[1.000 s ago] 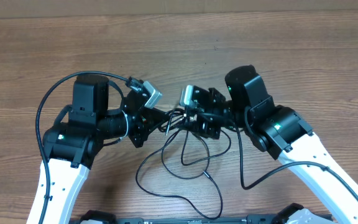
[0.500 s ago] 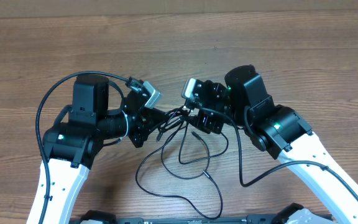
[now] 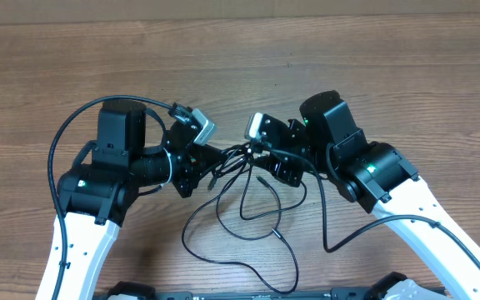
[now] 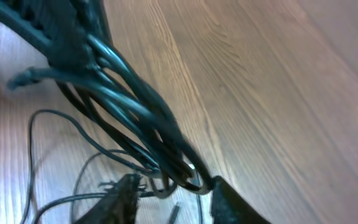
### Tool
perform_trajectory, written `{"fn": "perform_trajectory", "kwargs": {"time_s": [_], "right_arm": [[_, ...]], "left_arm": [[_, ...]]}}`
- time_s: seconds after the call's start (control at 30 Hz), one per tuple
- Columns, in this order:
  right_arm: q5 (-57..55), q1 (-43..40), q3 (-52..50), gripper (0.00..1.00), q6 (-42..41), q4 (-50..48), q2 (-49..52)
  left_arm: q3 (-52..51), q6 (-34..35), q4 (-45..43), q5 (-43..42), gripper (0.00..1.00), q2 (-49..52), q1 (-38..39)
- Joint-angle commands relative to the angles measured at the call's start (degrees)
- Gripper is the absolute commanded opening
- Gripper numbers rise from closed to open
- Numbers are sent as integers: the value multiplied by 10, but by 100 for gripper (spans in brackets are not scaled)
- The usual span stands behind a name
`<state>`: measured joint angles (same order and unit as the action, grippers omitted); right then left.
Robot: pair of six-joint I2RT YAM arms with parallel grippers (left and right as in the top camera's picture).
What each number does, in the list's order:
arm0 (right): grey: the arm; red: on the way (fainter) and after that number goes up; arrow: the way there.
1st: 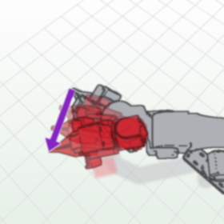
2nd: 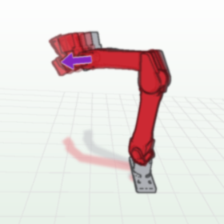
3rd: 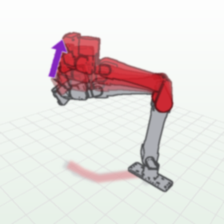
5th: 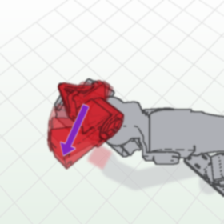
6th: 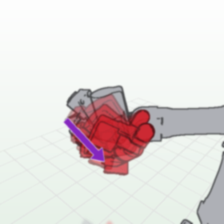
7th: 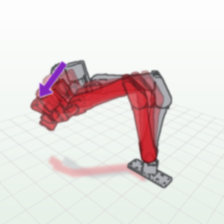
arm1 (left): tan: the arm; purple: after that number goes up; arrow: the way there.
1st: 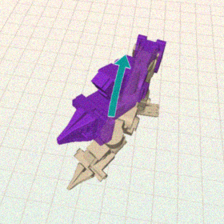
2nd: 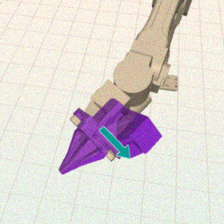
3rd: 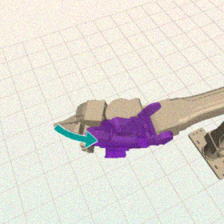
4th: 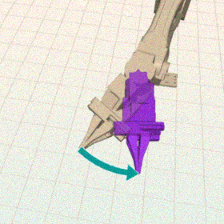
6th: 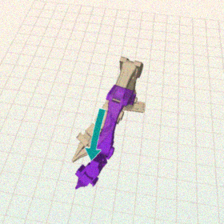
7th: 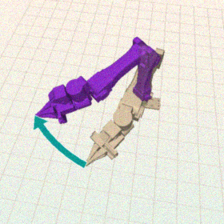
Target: Untangle cables
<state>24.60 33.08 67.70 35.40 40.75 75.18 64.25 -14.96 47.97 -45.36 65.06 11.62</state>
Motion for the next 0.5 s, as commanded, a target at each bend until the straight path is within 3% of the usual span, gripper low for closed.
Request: {"fn": "perform_trajectory", "kwargs": {"time_s": [0.0, 0.47], "right_arm": [[48, 1, -2, 35, 11, -2, 1], [51, 1, -2, 38, 11, -26, 2]], "left_arm": [[15, 4, -5, -12, 4, 2, 0], [15, 4, -5, -14, 4, 2, 0]]}}
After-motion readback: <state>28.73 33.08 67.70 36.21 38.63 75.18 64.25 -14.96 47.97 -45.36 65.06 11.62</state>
